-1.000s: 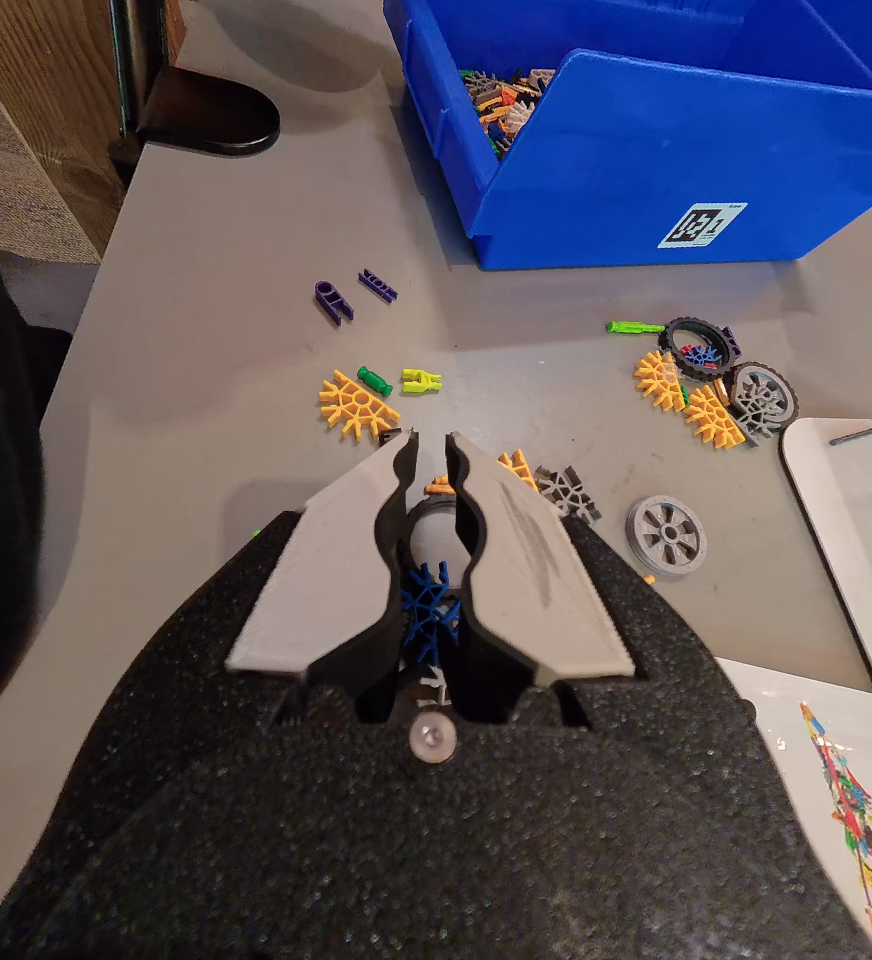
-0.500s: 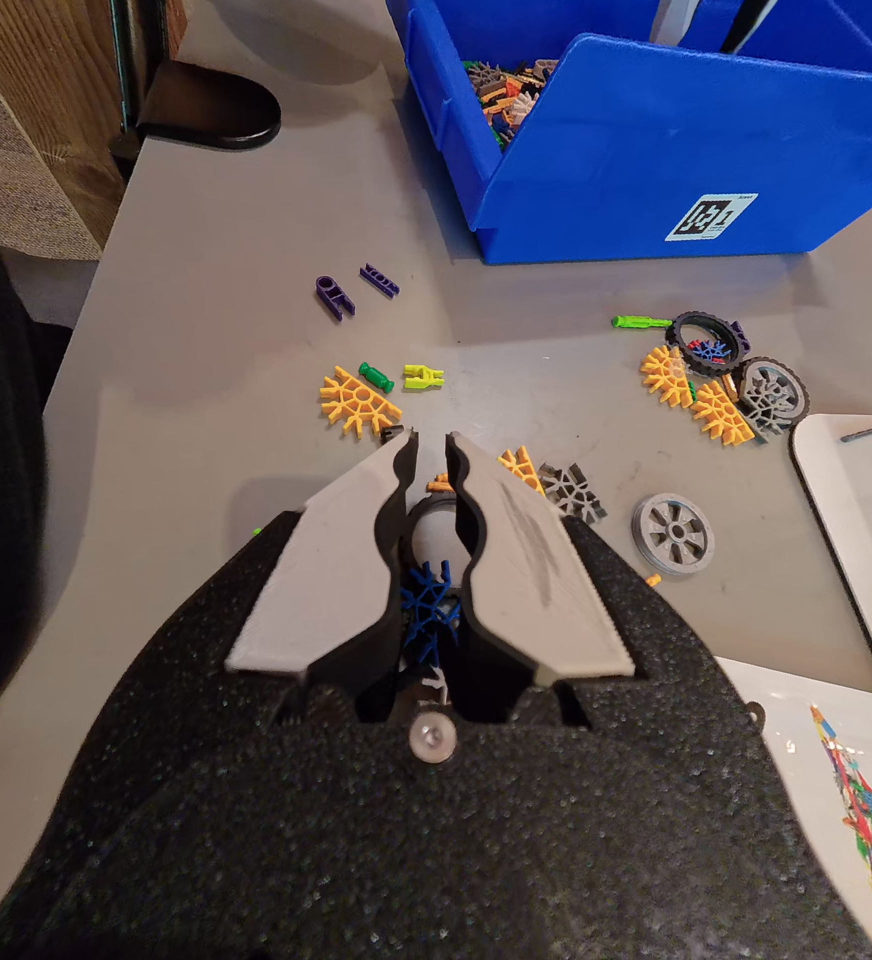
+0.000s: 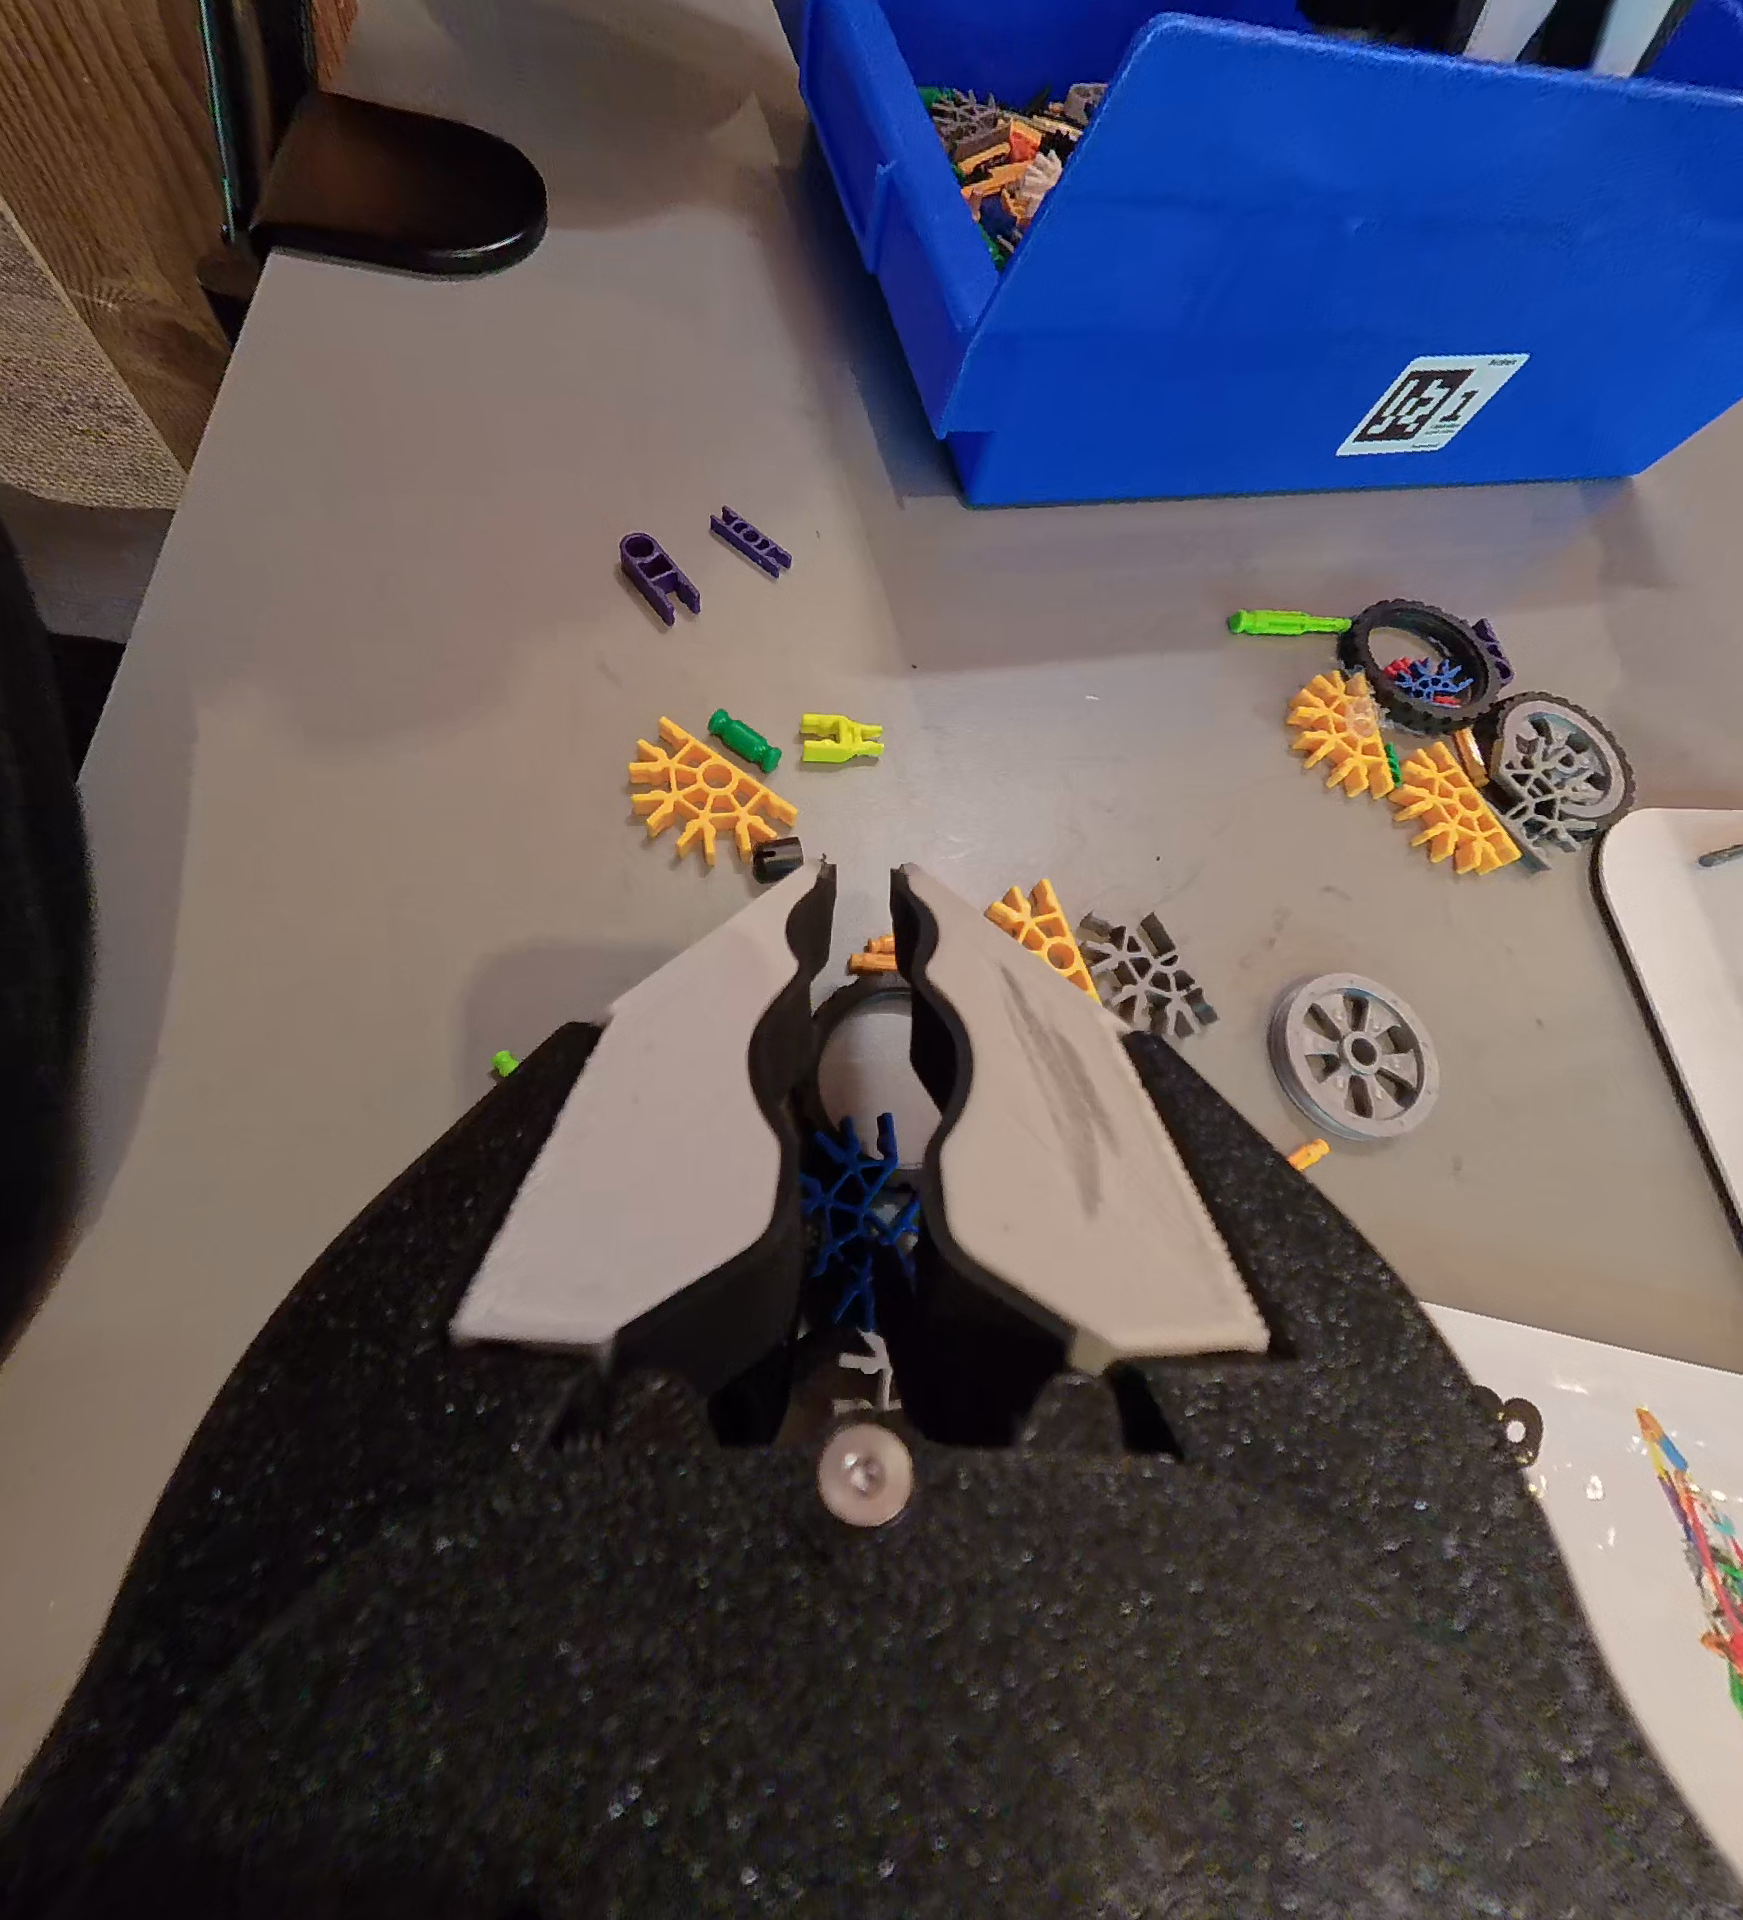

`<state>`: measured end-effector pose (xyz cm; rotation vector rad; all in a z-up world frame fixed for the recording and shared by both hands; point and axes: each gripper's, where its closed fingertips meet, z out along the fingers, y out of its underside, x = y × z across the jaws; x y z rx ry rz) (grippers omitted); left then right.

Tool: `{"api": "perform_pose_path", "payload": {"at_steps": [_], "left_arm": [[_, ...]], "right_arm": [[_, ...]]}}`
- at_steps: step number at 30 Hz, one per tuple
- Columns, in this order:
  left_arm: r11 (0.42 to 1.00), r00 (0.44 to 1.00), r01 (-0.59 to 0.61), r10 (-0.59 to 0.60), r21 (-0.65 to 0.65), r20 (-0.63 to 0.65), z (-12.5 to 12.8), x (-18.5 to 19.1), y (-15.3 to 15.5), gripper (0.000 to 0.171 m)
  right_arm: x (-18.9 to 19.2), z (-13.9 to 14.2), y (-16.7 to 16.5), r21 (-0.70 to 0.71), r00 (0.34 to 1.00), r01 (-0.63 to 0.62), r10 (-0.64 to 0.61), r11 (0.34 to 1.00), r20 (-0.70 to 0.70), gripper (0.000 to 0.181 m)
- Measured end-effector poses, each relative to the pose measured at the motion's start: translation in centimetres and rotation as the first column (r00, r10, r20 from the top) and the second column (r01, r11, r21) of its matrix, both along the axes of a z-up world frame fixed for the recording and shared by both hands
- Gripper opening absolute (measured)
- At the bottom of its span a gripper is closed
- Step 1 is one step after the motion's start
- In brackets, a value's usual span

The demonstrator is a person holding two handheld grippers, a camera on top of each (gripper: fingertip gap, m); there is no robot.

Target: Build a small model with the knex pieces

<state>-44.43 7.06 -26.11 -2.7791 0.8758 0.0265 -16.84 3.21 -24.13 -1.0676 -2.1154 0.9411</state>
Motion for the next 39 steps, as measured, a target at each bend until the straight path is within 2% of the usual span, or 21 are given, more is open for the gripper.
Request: {"api": "perform_pose_path", "payload": {"at_steps": [2, 9, 11, 14, 15, 18, 20, 22, 25, 27, 31, 35, 39], "left_arm": [[0.999, 0.999, -0.039, 0.039, 0.025, 0.031, 0.0, -0.1, 0.4, 0.015], [0.995, 0.995, -0.088, 0.09, 0.041, -0.05, 0.1, -2.5, 0.3, 0.011], [0.991, 0.989, -0.123, 0.127, 0.053, -0.073, 0.5, -3.8, 0.3, 0.011], [0.981, 0.968, -0.166, 0.182, 0.104, -0.172, 1.6, -6.6, 0.4, 0.011], [0.978, 0.97, -0.168, 0.186, 0.123, -0.157, 2.1, -6.4, 0.6, 0.013], [0.994, 0.989, -0.08, 0.089, 0.075, -0.115, 2.8, -4.5, -0.5, 0.019], [0.999, 0.997, -0.008, 0.005, -0.048, -0.075, 2.1, -2.8, -2.6, 0.029], [0.994, 0.996, 0.017, -0.026, -0.107, -0.085, 1.1, -2.5, -3.5, 0.041], [0.99, 0.992, 0.031, -0.048, -0.14, -0.114, -0.2, -2.7, -3.6, 0.038], [0.99, 0.993, 0.036, -0.05, -0.137, -0.102, -0.2, -2.4, -3.2, 0.038], [0.997, 0.986, 0.03, -0.041, -0.073, -0.159, 0.1, -3.6, -1.4, 0.037], [0.997, 0.974, -0.021, 0.038, 0.079, -0.223, 2.1, -5.6, 1.6, 0.038], [0.995, 0.977, -0.023, 0.042, 0.093, -0.208, 3.7, -6.2, 1.3, 0.039]], "right_arm": [[0.0, 0.0, 0.0, 0.0, 1.0, -0.001, 0.001, 1.0, -0.001, 0.009], [0.0, 0.0, 0.0, 0.002, 1.0, 0.0, 0.0, 1.0, 0.0, 0.009], [0.0, 0.0, 0.0, 0.002, 1.0, 0.0, 0.0, 1.0, 0.0, 0.009], [0.0, 0.0, 0.0, 0.002, 1.0, 0.0, 0.0, 1.0, -0.001, 0.009], [0.0, 0.0, 0.0, 0.002, 1.0, 0.0, 0.0, 1.0, -0.001, 0.009], [0.0, 0.0, 0.0, 0.0, 1.0, 0.0, 0.0, 1.0, 0.0, 0.009], [0.0, -0.1, 0.0, 0.001, 1.0, 0.0, 0.0, 1.0, 0.003, 0.009], [0.0, -0.1, 0.0, 0.002, 1.0, -0.001, 0.001, 1.0, 0.004, 0.009], [0.0, -0.1, 0.0, 0.004, 1.0, 0.0, 0.0, 1.0, 0.003, 0.009], [0.0, -0.1, 0.0, 0.003, 1.0, 0.0, 0.0, 1.0, 0.003, 0.009], [0.0, -0.1, 0.0, 0.005, 1.0, -0.001, 0.001, 1.0, 0.003, 0.009], [0.0, 0.1, 0.0, 0.004, 1.0, 0.001, -0.001, 1.0, -0.002, 0.009], [0.1, 0.2, 0.0, 0.005, 1.0, 0.0, 0.0, 1.0, -0.007, 0.009]]}}
